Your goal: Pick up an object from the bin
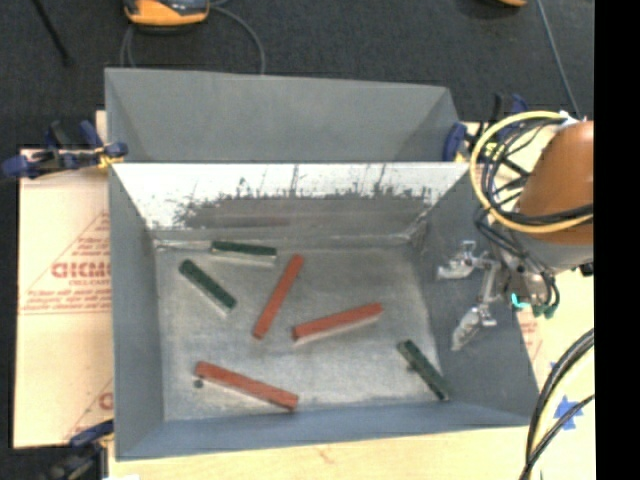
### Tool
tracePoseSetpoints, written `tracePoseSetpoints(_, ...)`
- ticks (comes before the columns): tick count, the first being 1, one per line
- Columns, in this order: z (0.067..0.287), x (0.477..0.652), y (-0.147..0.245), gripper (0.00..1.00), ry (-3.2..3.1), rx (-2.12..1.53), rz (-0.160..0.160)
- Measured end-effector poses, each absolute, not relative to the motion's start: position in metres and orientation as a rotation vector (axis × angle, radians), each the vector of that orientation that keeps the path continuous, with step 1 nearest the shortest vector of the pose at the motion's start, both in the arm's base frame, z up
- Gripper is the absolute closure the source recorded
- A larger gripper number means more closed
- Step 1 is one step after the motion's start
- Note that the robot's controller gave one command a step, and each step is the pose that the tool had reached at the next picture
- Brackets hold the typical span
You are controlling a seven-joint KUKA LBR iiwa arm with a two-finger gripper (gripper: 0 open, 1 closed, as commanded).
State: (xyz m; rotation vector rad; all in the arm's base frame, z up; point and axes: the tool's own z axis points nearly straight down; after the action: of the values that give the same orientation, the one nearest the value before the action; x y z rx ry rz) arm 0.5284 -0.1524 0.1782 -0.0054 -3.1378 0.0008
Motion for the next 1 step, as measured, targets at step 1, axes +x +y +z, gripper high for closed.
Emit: tracePoseSetpoints(1, 0.1827, 0.5303, -0.1518, 0.00, -3.146, 0.001, 0.003)
